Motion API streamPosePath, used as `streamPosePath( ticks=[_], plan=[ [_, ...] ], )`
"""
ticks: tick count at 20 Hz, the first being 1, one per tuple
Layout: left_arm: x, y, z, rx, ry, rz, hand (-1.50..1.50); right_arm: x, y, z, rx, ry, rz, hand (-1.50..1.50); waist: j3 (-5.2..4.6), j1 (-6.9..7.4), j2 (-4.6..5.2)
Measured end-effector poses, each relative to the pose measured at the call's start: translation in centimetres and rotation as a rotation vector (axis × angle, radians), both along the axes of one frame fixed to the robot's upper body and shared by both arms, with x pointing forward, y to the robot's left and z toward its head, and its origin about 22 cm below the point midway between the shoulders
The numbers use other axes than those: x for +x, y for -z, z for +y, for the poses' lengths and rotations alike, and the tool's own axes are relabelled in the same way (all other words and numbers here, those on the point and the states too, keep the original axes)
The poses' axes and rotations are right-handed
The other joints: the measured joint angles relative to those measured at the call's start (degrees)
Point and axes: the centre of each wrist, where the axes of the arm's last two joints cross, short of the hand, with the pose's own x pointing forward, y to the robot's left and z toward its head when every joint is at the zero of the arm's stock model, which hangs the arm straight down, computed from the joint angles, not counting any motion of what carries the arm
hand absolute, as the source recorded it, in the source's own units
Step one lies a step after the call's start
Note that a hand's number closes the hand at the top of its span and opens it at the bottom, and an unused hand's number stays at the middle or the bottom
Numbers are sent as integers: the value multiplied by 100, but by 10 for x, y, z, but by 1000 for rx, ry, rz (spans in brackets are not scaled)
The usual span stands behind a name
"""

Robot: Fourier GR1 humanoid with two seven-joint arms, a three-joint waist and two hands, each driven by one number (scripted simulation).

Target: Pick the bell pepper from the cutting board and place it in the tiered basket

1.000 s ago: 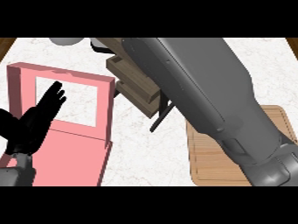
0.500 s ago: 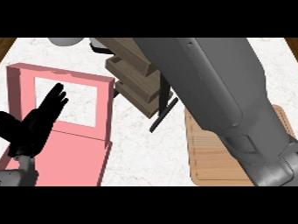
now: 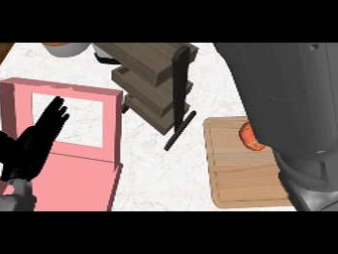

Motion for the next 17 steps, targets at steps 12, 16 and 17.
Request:
streamPosePath(
  ticks=[12, 16, 17],
  plan=[
    [-6, 1, 7, 8, -26, 2, 0, -73, -21, -115, 132, 172, -149, -150, 4, -144, -43],
    [-9, 3, 5, 5, -33, 4, 0, -106, -19, -153, 121, 181, -164, -150, 6, -160, -44],
    [-10, 3, 4, 7, -33, 5, 0, -114, -17, -162, 116, 184, -164, -150, 7, -165, -47]
  ],
)
